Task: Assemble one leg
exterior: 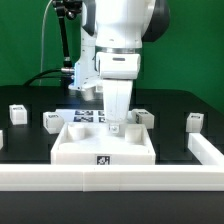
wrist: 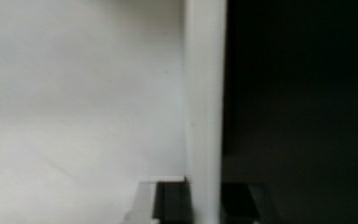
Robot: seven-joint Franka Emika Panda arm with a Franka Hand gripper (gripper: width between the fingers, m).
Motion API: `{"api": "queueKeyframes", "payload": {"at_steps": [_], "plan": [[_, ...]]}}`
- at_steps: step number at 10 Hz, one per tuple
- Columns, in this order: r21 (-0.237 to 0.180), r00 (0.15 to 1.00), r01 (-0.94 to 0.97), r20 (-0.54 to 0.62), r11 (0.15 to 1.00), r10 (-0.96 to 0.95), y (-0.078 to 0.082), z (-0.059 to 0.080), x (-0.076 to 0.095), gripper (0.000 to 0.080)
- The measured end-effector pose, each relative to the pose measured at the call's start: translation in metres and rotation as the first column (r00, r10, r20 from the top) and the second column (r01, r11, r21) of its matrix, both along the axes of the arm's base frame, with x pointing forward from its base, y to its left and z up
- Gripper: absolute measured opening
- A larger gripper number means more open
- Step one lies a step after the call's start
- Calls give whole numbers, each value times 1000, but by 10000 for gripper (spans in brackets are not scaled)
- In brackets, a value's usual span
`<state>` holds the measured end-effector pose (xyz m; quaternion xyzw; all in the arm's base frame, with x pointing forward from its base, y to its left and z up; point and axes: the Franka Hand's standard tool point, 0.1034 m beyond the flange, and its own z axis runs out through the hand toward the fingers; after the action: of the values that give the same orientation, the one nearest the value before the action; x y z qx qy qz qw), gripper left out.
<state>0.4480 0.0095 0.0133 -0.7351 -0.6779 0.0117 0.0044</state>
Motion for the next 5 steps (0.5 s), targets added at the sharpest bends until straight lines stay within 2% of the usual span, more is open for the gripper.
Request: {"api": "queueKeyframes", "payload": {"at_steps": [3,5], "plan": [[0,1000,-5,-1,1000,5,0,0,0,58],[0,996,-84,4,996,84,1,0,8,58]]}}
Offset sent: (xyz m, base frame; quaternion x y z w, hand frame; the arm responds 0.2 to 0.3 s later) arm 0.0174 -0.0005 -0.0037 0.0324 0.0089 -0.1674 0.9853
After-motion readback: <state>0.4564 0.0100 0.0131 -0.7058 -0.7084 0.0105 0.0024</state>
